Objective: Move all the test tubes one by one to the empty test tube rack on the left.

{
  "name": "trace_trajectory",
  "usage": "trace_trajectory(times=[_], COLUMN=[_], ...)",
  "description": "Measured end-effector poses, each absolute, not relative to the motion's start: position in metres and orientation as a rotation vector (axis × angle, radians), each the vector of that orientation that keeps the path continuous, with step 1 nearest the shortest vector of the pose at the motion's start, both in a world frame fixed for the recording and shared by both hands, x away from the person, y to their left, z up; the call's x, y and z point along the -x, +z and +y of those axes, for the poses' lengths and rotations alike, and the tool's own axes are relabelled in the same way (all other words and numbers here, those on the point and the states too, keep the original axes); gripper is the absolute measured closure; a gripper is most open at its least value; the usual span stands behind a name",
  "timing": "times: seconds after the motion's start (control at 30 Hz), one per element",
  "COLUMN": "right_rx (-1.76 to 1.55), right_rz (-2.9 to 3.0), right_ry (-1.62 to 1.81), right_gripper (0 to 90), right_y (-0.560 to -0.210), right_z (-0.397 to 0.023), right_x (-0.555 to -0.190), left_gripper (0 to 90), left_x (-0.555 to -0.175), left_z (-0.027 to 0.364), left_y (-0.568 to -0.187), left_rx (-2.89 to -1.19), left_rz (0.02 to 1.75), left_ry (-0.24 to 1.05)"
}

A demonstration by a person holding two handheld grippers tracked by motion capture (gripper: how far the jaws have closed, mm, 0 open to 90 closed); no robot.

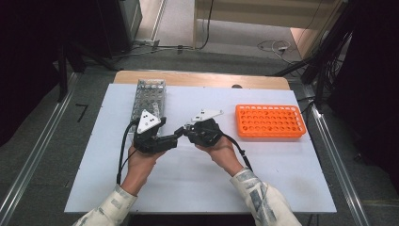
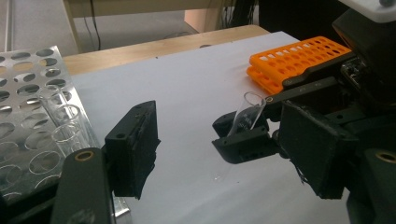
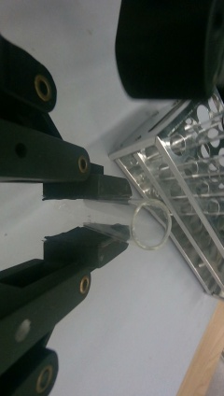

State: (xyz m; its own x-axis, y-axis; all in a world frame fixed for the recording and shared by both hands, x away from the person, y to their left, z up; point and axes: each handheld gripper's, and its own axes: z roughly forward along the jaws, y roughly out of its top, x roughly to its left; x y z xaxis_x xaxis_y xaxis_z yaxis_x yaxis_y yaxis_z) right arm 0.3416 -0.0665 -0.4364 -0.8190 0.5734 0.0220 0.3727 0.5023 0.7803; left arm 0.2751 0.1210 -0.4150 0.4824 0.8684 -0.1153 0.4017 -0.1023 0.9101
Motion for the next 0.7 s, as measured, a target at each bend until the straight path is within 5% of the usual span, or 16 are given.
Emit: trace_trajectory(times=[0.53,0.7], right_rx=[-0.741,-0.754], right_rz=[2.561,2.565], right_ry=[1.229,1.242], right_gripper=[72.9,72.9], right_y=[-0.439,-0.439], right_z=[-0.047,-0.047], right_x=[-0.326,-0.327], left_gripper=[63.2,67.9], left_x=[-0.279,-0.279], left_z=[0.115,0.113], left_y=[-0.424,-0.426], left_rx=[-1.776,-1.789], left_rz=[1.024,1.016], left_ry=[0.539,0.531])
